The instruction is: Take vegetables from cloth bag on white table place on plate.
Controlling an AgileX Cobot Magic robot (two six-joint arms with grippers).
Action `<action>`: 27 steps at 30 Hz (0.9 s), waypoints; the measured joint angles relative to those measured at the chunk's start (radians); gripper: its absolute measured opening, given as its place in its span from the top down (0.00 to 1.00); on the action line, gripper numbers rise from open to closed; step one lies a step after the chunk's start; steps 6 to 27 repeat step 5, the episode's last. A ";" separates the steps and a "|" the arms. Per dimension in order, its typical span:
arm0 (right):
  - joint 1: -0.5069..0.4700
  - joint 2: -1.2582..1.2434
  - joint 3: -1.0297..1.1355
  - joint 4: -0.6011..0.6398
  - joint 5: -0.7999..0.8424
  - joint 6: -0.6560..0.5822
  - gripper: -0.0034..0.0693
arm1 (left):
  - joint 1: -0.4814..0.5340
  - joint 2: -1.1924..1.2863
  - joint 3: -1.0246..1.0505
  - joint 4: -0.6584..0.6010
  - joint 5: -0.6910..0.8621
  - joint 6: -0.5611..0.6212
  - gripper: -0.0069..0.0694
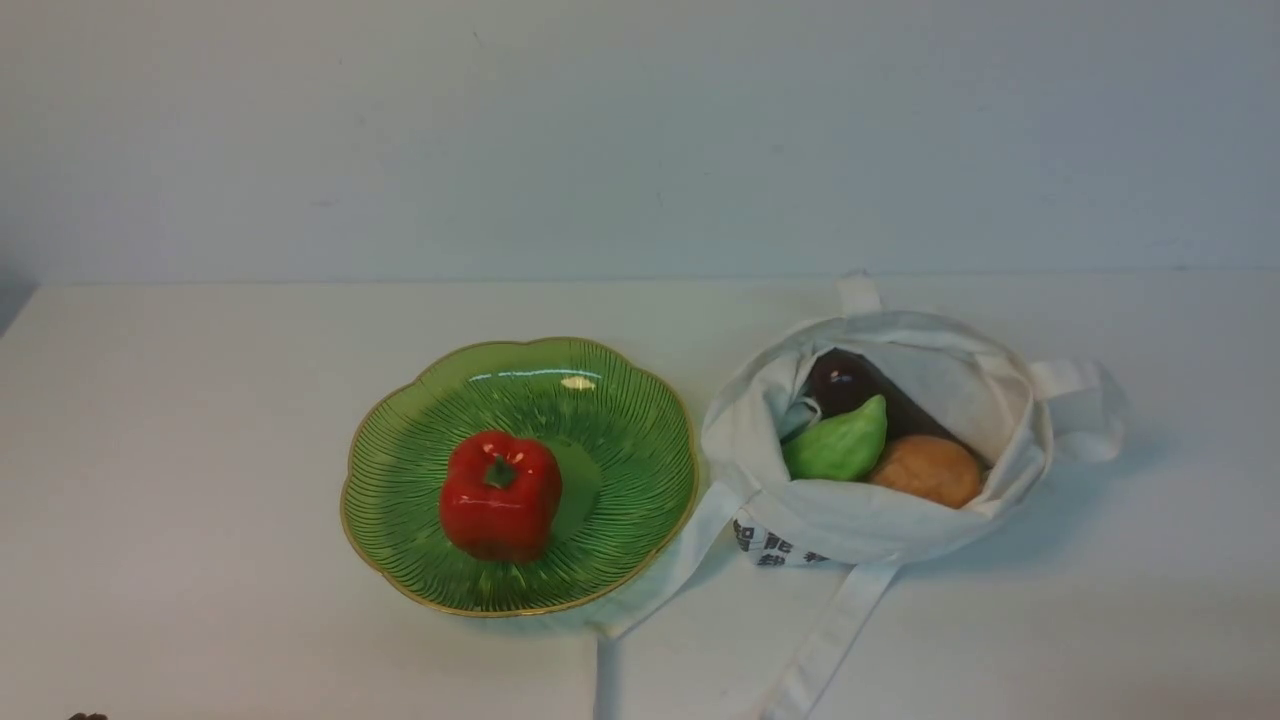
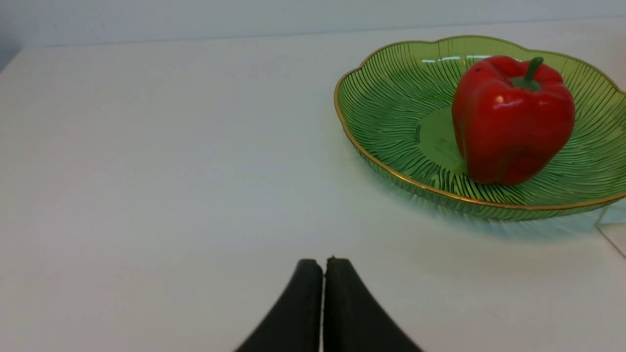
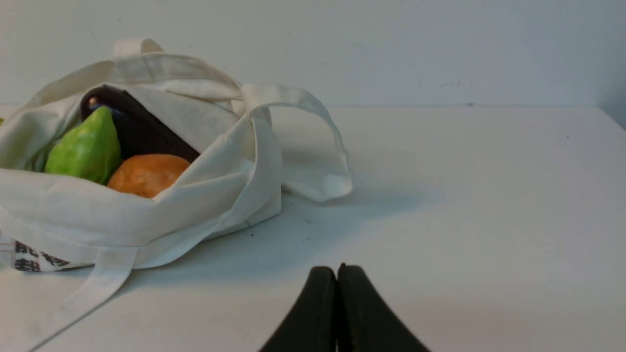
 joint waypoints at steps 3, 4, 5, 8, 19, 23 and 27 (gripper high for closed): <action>0.000 0.000 0.000 0.000 0.000 0.000 0.97 | 0.000 0.000 0.000 0.000 0.000 0.000 0.92; 0.000 0.000 0.000 0.000 0.000 0.000 0.97 | 0.000 0.000 0.000 0.000 0.000 0.000 0.92; 0.000 0.000 0.000 0.000 0.000 0.000 0.97 | 0.000 0.000 0.000 0.000 0.000 0.000 0.92; 0.000 0.000 0.000 0.000 0.000 0.000 0.97 | 0.000 0.000 0.000 0.000 0.000 0.000 0.92; 0.000 0.000 0.000 0.000 0.000 0.000 0.97 | 0.000 0.000 0.000 0.000 0.000 0.000 0.92; 0.000 0.000 0.000 0.000 0.000 0.000 0.97 | 0.000 0.000 0.000 0.000 0.000 0.000 0.92; 0.000 0.000 0.000 0.000 0.000 0.000 0.97 | 0.000 0.000 0.000 0.000 0.000 0.000 0.92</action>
